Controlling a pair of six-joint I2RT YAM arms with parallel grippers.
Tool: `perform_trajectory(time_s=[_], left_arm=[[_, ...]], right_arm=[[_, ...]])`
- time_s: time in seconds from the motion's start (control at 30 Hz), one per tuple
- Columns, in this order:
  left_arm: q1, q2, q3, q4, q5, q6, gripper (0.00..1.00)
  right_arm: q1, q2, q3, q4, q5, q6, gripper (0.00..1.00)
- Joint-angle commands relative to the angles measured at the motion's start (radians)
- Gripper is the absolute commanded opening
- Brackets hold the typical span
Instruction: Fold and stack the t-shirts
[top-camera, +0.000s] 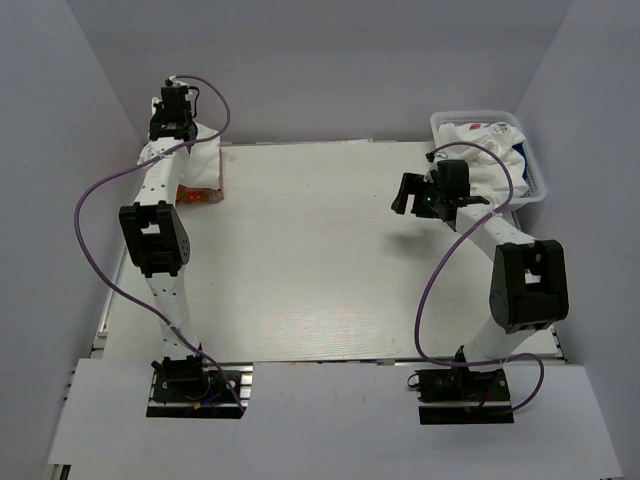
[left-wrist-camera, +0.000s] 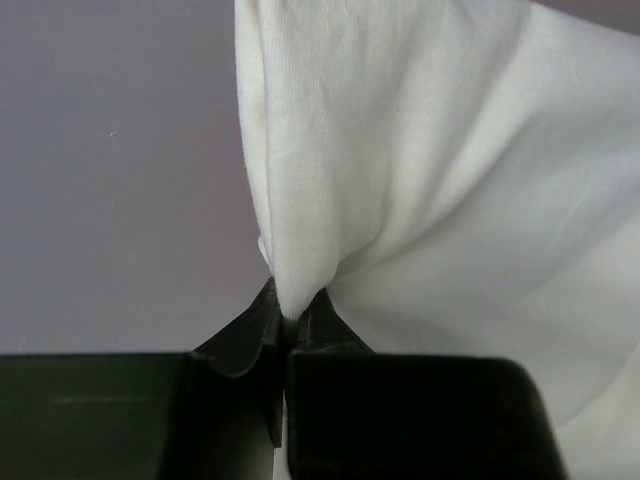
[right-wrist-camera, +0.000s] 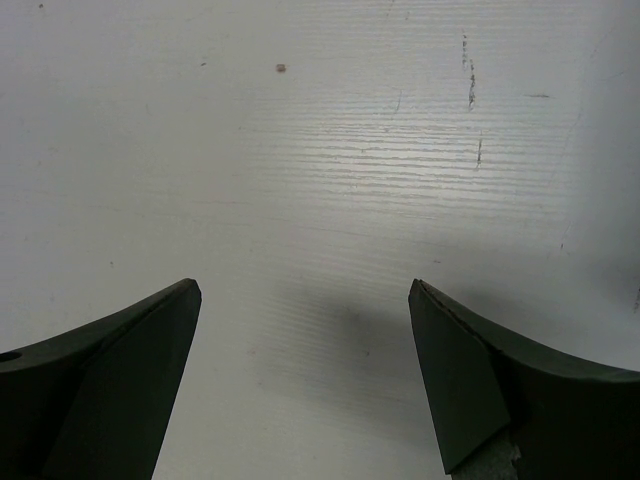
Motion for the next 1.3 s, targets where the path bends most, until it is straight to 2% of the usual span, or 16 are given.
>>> perform_trajectory(time_s=[0.0,0.27,0.3,0.33,0.37,0.4,0.57,0.63,0.8,0.9,0.97,1.03,1.1,1.23,1.27], left_arm=[[0.023,-0.007,0.009,0.03,0.024,-0.043,0.0],[0.072,0.073,0.02,0.04,-0.01,-0.052,0.0],[0.072,0.085,0.02,0.04,-0.01,-0.052,0.12],[0.072,0.095,0.02,0.04,-0.029,-0.052,0.35],[0.072,0.096,0.02,0.066,-0.055,-0.052,0.6],[0.072,0.096,0.02,0.076,-0.056,-0.052,0.99],[0.072,0.096,0.02,0.114,-0.086,-0.052,1.0],[0.072,0.062,0.02,0.084,-0.068,-0.098,1.0],[0.049,-0.021,-0.002,0.007,0.061,-0.182,1.0],[0.025,-0.068,-0.002,-0.077,0.183,-0.26,1.0],[0.007,-0.093,-0.025,-0.13,0.314,-0.348,1.0],[-0.024,-0.137,-0.081,-0.141,0.413,-0.427,1.0],[-0.061,-0.174,-0.179,-0.121,0.435,-0.472,1.0],[-0.24,-0.277,-0.35,-0.096,0.304,-0.553,1.0],[-0.313,-0.344,-0.456,-0.067,0.285,-0.611,1.0]], right_arm=[[-0.002,0.016,0.042,0.01,-0.018,-0.01,0.9],[-0.002,0.03,0.057,-0.009,-0.017,-0.005,0.9],[-0.002,0.031,0.057,-0.009,-0.014,-0.004,0.9],[-0.002,0.031,0.06,-0.01,-0.017,-0.001,0.9],[-0.002,0.034,0.059,-0.013,-0.015,0.001,0.9],[0.0,0.033,0.063,-0.018,-0.015,0.001,0.9],[-0.002,0.004,0.045,-0.022,0.018,0.007,0.9],[-0.002,-0.024,0.036,-0.023,0.031,0.004,0.9],[0.003,-0.093,-0.02,-0.004,0.038,0.027,0.9],[0.0,-0.153,-0.073,0.022,0.032,0.059,0.9],[-0.002,-0.22,-0.119,0.042,0.028,0.099,0.9],[-0.002,-0.269,-0.182,0.066,0.035,0.113,0.9],[-0.005,-0.292,-0.217,0.097,0.054,0.127,0.9],[-0.005,-0.363,-0.285,0.108,0.086,0.164,0.9],[-0.005,-0.378,-0.302,0.109,0.089,0.171,0.9]])
